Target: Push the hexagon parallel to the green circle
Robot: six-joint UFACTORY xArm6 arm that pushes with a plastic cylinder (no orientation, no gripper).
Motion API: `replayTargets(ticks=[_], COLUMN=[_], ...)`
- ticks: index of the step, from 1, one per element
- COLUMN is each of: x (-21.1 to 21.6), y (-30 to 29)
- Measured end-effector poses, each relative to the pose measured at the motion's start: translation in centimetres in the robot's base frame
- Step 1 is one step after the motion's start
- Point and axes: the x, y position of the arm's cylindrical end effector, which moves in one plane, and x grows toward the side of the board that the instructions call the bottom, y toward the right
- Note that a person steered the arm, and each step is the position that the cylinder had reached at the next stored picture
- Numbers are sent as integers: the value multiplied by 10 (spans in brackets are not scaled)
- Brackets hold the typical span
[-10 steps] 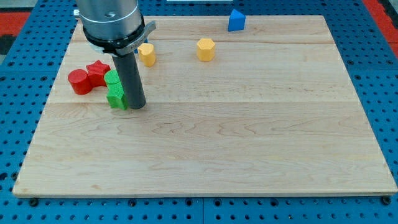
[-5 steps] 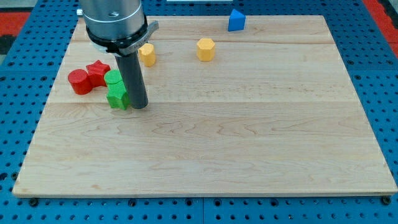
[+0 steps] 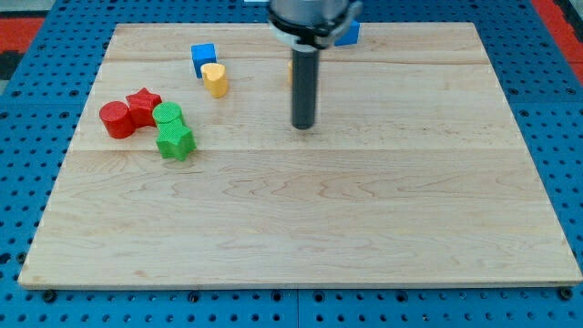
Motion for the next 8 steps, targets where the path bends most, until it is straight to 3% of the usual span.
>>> replayTargets(ticks=[2, 3, 5, 6, 7, 8], x=[-73, -99, -55, -83, -70, 8], y=[-28, -5, 119, 125, 167, 150])
